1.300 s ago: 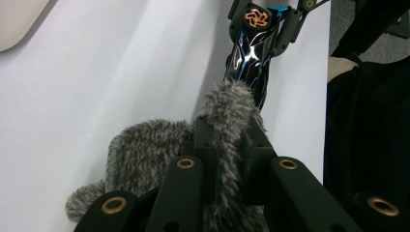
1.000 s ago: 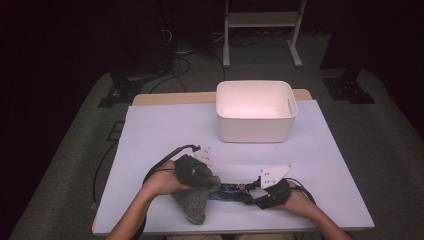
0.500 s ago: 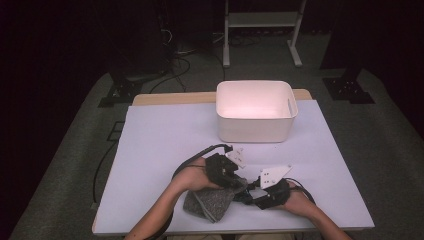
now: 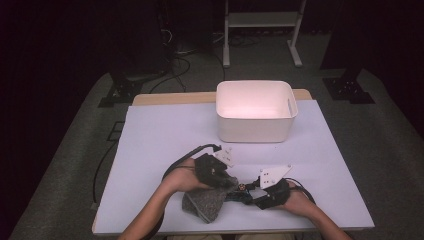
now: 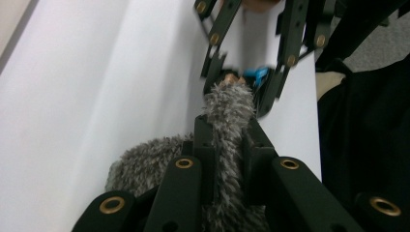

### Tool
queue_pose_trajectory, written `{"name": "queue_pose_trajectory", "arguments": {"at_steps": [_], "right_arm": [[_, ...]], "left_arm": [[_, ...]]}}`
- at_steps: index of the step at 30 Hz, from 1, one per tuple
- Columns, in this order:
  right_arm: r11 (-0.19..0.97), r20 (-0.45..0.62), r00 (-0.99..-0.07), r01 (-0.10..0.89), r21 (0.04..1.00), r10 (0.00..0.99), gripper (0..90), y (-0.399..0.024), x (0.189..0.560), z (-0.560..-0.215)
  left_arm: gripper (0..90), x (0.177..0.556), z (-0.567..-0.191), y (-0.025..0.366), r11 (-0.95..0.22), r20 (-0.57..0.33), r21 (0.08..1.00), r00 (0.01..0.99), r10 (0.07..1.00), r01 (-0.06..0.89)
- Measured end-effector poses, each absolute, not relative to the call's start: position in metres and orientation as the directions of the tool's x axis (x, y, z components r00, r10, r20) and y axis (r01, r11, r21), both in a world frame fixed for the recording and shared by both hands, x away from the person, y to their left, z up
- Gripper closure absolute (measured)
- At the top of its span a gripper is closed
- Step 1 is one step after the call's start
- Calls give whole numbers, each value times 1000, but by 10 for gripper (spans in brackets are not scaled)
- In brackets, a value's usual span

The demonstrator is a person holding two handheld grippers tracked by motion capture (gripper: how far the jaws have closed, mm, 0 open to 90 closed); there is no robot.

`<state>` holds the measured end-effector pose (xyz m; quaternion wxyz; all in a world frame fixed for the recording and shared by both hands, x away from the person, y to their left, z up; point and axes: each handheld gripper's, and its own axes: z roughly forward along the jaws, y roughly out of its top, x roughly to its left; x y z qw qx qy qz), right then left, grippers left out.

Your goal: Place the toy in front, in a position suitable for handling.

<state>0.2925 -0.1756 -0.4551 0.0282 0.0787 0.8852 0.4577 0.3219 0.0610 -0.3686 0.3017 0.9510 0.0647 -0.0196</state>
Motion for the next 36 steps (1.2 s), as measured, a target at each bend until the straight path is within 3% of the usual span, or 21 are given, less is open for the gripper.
{"name": "queue_pose_trajectory", "arguments": {"at_steps": [10,22,24,27,36], "right_arm": [[573,22,-986,113,812,164,553,-175,293,-455],[608,8,-990,93,789,141,464,-154,298,-446],[606,14,-991,94,790,136,465,-150,301,-445],[609,51,-994,103,787,101,545,-142,305,-446],[619,58,-997,76,782,50,559,-141,320,-445]], "left_arm": [[800,319,-365,99,-807,-73,561,982,175,186],[800,321,-369,99,-797,-98,569,979,176,200],[800,321,-369,99,-795,-100,571,979,179,204],[800,322,-369,98,-795,-99,571,979,178,202],[796,330,-366,98,-796,-93,568,977,190,209]]}}
